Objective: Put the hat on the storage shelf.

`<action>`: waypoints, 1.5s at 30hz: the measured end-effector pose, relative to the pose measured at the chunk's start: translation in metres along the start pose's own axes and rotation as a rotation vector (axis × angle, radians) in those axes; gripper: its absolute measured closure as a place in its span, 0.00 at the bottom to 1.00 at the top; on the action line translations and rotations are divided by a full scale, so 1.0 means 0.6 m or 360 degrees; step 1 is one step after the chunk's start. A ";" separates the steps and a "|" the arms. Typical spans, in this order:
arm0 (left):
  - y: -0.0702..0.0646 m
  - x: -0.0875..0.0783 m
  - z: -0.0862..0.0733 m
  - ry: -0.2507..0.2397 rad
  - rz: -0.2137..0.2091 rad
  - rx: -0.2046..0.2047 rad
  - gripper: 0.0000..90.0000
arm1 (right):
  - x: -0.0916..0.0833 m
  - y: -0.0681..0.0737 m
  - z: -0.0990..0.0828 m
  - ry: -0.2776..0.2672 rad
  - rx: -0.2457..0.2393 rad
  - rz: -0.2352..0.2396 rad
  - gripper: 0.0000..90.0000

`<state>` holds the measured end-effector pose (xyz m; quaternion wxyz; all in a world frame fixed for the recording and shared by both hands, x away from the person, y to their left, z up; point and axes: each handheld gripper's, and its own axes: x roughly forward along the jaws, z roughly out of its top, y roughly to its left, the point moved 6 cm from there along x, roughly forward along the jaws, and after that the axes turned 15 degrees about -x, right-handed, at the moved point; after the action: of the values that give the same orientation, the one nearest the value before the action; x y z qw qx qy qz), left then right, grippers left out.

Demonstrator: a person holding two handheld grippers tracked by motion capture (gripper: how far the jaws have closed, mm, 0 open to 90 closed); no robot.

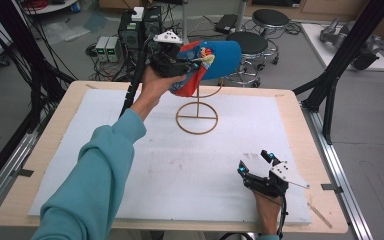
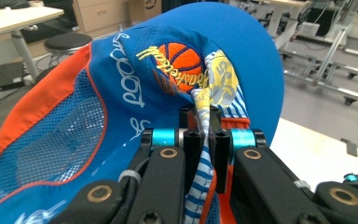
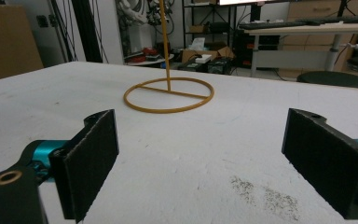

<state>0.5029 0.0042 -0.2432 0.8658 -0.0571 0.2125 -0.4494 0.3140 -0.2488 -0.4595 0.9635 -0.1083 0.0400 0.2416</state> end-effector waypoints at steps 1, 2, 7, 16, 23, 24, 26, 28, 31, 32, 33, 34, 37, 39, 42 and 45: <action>0.000 0.002 0.000 0.0001 0.0000 0.0002 0.97 | 0.000 0.000 0.000 -0.0001 0.0002 0.0003 0.11; -0.001 0.005 0.000 0.0004 -0.0006 -0.0003 0.97 | 0.000 0.000 0.000 -0.0003 -0.0002 0.0001 0.11; -0.006 0.020 0.004 0.0017 -0.0022 0.0004 0.97 | 0.000 -0.001 0.000 -0.0002 -0.0004 0.0003 0.11; -0.016 0.054 -0.007 0.0068 -0.0055 0.0008 0.97 | -0.001 -0.001 0.000 0.0004 -0.0001 0.0002 0.11; -0.023 0.070 -0.005 0.0087 -0.0070 0.0035 0.97 | -0.001 -0.002 0.000 0.0004 0.0001 0.0000 0.11; -0.024 0.072 -0.006 0.0096 -0.0067 0.0043 0.97 | 0.000 -0.002 -0.001 0.0001 -0.0001 0.0000 0.11; -0.026 0.078 -0.009 0.0114 -0.0059 0.0065 0.97 | 0.000 -0.002 -0.001 0.0003 0.0001 0.0002 0.11; -0.027 0.084 -0.011 0.0125 -0.0052 0.0074 0.97 | 0.000 -0.002 0.000 0.0002 0.0000 0.0000 0.11; -0.024 0.089 -0.014 0.0137 -0.0047 0.0070 0.97 | 0.000 -0.002 -0.001 0.0005 -0.0001 0.0000 0.11; -0.023 0.090 -0.016 0.0143 -0.0040 0.0073 0.96 | 0.000 -0.002 0.000 0.0003 0.0002 0.0002 0.11; -0.023 0.091 -0.017 0.0150 -0.0042 0.0078 0.96 | 0.000 -0.002 -0.001 0.0002 0.0001 0.0003 0.11; -0.022 0.091 -0.018 0.0154 -0.0038 0.0078 0.96 | 0.000 -0.002 0.000 0.0001 0.0004 0.0002 0.11; -0.021 0.093 -0.022 0.0163 -0.0036 0.0075 0.96 | 0.000 -0.002 0.000 0.0001 0.0006 0.0003 0.11; -0.021 0.095 -0.026 0.0175 -0.0038 0.0076 0.95 | 0.000 -0.001 -0.001 0.0005 0.0005 0.0005 0.11; -0.021 0.100 -0.035 0.0205 -0.0024 0.0096 0.95 | 0.000 -0.002 -0.001 0.0002 0.0002 0.0003 0.11; -0.022 0.102 -0.039 0.0215 -0.0020 0.0103 0.95 | 0.000 -0.002 0.000 0.0000 0.0003 0.0002 0.11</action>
<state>0.5141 -0.0503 -0.2798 0.8480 0.0000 0.2553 -0.4644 0.3143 -0.2498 -0.4594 0.9634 -0.1073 0.0404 0.2422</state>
